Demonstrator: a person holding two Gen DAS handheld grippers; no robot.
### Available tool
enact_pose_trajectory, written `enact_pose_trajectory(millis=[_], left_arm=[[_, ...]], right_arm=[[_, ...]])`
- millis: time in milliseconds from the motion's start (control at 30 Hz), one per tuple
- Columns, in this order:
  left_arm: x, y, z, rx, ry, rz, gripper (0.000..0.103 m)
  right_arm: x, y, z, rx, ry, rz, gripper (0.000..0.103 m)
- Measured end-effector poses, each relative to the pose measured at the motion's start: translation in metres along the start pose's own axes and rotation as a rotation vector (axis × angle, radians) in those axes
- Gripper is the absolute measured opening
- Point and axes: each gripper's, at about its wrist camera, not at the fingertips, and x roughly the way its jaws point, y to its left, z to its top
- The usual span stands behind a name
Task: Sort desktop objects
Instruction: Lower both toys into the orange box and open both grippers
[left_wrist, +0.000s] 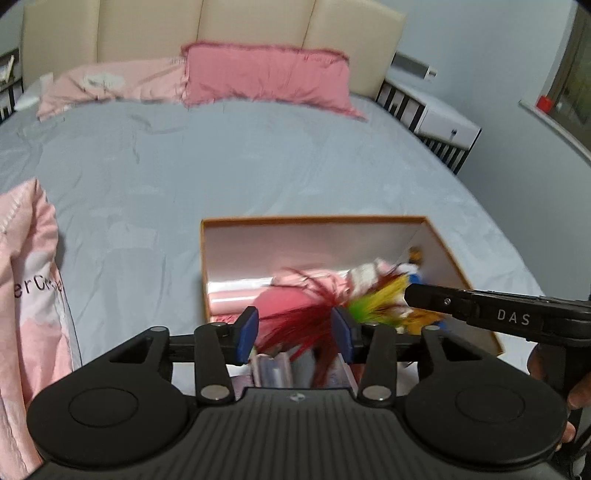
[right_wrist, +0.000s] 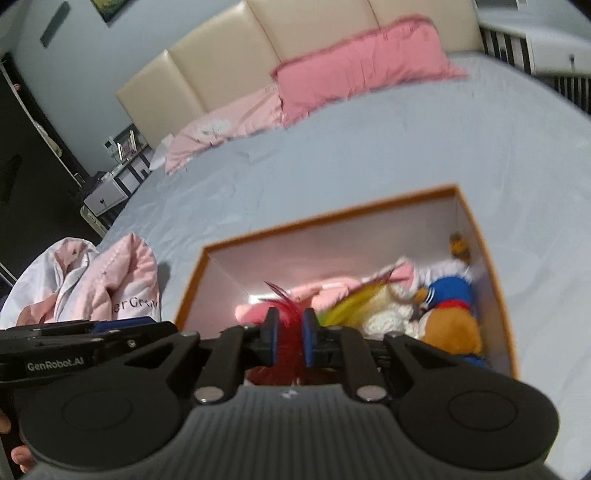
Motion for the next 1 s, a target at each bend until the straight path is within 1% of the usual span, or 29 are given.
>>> enact_pose_trajectory(millis=[67,100,133,200,267,300,400,533,633,733,900,1000], left_arm=[[-0.012,-0.011,-0.003,0.015,-0.041,0.013,0.067],[-0.017,-0.016,-0.005,0.023,-0.063,0.022,0.07],[-0.022,-0.022,-0.007,0.031,-0.087,0.032,0.073],[-0.029,-0.03,-0.011,0.038,-0.122,0.053,0.078],[-0.033,-0.038,-0.015,0.028,-0.138,0.072,0.083],[-0.035,-0.041,-0.016,0.019,-0.141,0.077,0.083],[-0.038,-0.051,-0.022,-0.005,-0.149,0.088,0.084],[-0.04,-0.058,-0.03,-0.008,-0.162,0.088,0.086],[-0.037,-0.063,-0.035,0.013,-0.153,0.123,0.086],[-0.03,-0.066,-0.04,0.037,-0.128,0.142,0.086],[-0.014,-0.061,-0.048,0.013,-0.069,0.135,0.086],[-0.002,-0.057,-0.052,0.01,-0.033,0.151,0.086]], right_arm=[[-0.019,0.009,-0.002,-0.033,-0.043,-0.027,0.026],[-0.029,0.015,-0.004,-0.055,-0.071,-0.048,0.032],[-0.037,0.019,-0.006,-0.072,-0.094,-0.064,0.035],[-0.054,0.027,-0.01,-0.111,-0.14,-0.1,0.035],[-0.069,0.034,-0.016,-0.136,-0.177,-0.129,0.036],[-0.075,0.035,-0.018,-0.14,-0.187,-0.137,0.036],[-0.088,0.037,-0.025,-0.146,-0.214,-0.149,0.043],[-0.095,0.039,-0.036,-0.181,-0.241,-0.182,0.044],[-0.095,0.037,-0.044,-0.189,-0.235,-0.198,0.044],[-0.091,0.033,-0.05,-0.191,-0.219,-0.205,0.044],[-0.076,0.026,-0.058,-0.199,-0.18,-0.227,0.044],[-0.065,0.022,-0.062,-0.203,-0.156,-0.236,0.044]])
